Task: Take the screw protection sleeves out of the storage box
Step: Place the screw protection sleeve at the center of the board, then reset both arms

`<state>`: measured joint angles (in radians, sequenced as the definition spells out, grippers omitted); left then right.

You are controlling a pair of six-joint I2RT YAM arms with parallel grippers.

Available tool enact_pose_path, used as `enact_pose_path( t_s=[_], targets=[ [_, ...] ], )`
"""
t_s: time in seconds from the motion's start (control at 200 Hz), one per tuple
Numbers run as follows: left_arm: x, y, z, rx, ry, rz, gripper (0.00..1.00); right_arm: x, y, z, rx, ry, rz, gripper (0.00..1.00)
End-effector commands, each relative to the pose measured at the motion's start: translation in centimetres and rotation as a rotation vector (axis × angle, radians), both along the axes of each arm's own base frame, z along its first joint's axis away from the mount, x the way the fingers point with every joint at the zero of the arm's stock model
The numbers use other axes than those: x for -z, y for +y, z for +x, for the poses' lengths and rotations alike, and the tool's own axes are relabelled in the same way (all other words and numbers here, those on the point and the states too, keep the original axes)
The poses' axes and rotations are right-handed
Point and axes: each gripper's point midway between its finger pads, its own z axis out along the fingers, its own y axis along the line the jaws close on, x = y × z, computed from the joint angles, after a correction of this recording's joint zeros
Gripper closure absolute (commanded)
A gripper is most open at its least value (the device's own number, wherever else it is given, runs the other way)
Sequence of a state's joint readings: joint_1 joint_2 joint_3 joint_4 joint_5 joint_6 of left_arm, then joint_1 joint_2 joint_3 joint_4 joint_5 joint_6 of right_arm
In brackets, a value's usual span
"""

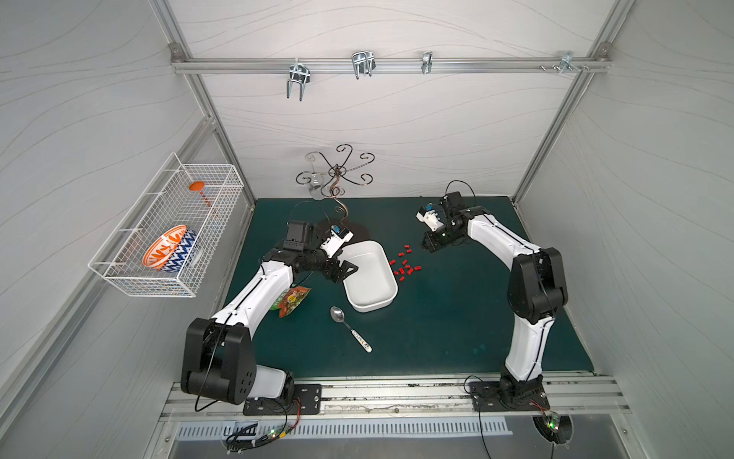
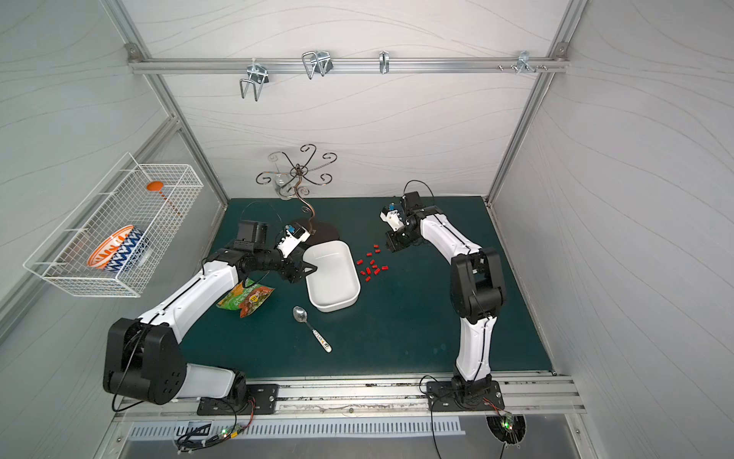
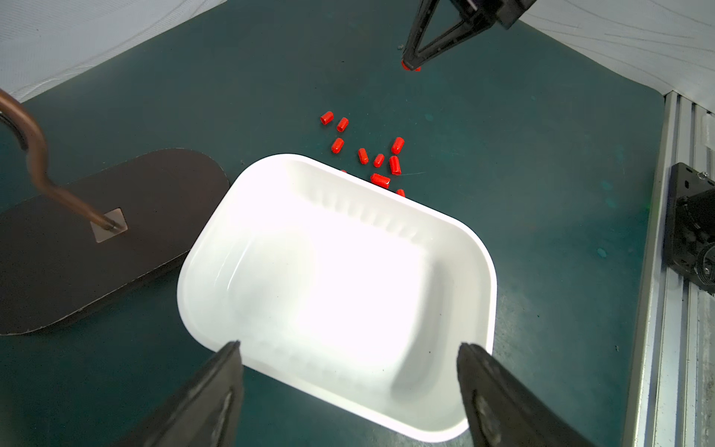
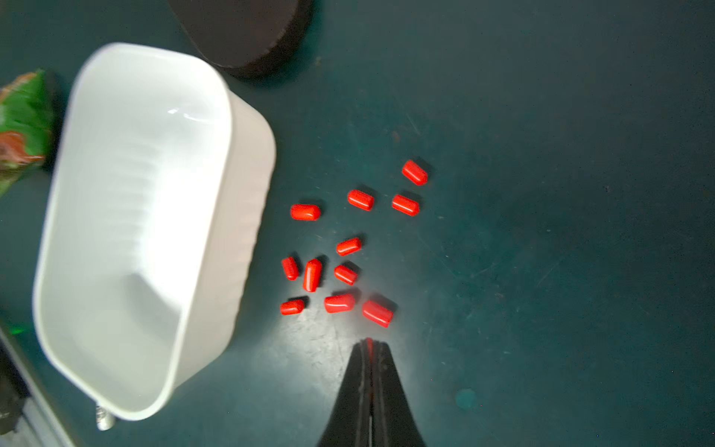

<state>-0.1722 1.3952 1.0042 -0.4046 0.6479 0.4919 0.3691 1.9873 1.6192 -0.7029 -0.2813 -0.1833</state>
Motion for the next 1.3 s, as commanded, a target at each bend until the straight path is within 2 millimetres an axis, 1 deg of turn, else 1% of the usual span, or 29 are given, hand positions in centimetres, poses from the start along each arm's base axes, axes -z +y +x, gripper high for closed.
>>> enact_pose_path(
  t_s=[0.0,0.11,0.215,0.32,0.415,0.53,0.625,0.765,0.865,0.975,1.076,1.186,1.296],
  targets=[
    [-1.2,-0.2,-0.1,0.008,-0.047,-0.013,0.10,3.4,-0.1,0.1,-0.007,0.033,-0.098,0.94],
    [-1.3,-0.2,-0.3,0.017,-0.045,-0.010,0.10,5.4,0.4,0.2,-0.002,0.070,-0.121,0.90],
    [-1.3,-0.2,-0.5,0.023,-0.049,-0.005,0.10,6.5,1.1,0.0,-0.015,0.097,-0.120,0.85],
    [-1.2,-0.1,-0.5,0.022,-0.052,0.007,0.11,7.0,1.7,-0.2,-0.024,0.124,-0.106,0.78],
    [-1.0,0.1,-0.7,0.025,-0.052,0.021,0.11,6.7,1.4,0.1,-0.017,0.122,-0.103,0.69],
    [-0.8,0.3,-0.8,0.026,-0.060,0.040,0.11,5.0,1.3,0.4,-0.012,0.109,-0.059,0.62],
    [-0.7,0.6,-0.9,0.021,-0.053,0.056,0.10,3.3,1.1,0.4,-0.016,0.098,-0.027,0.59],
    [-0.7,1.4,-0.9,0.006,-0.050,0.092,0.09,-0.1,0.6,0.3,-0.043,0.045,0.018,0.54],
    [-1.0,2.3,-0.5,-0.024,-0.047,0.091,0.09,-2.5,0.1,-0.1,-0.066,-0.029,0.020,0.48],
    [-1.3,4.1,0.4,-0.098,-0.038,0.083,0.08,-4.6,-1.0,-0.5,-0.060,-0.113,-0.002,0.41],
    [-1.6,6.4,1.6,-0.199,-0.035,0.103,0.08,-5.9,-2.5,-0.9,-0.012,-0.141,0.007,0.28],
    [-2.2,9.0,3.0,-0.318,-0.059,0.133,0.07,-6.9,-4.4,-1.3,0.035,-0.179,0.009,0.11],
    [-2.7,11.2,3.6,-0.412,-0.103,0.162,0.07,-8.0,-6.9,-1.4,0.090,-0.227,-0.012,0.02]
  ],
)
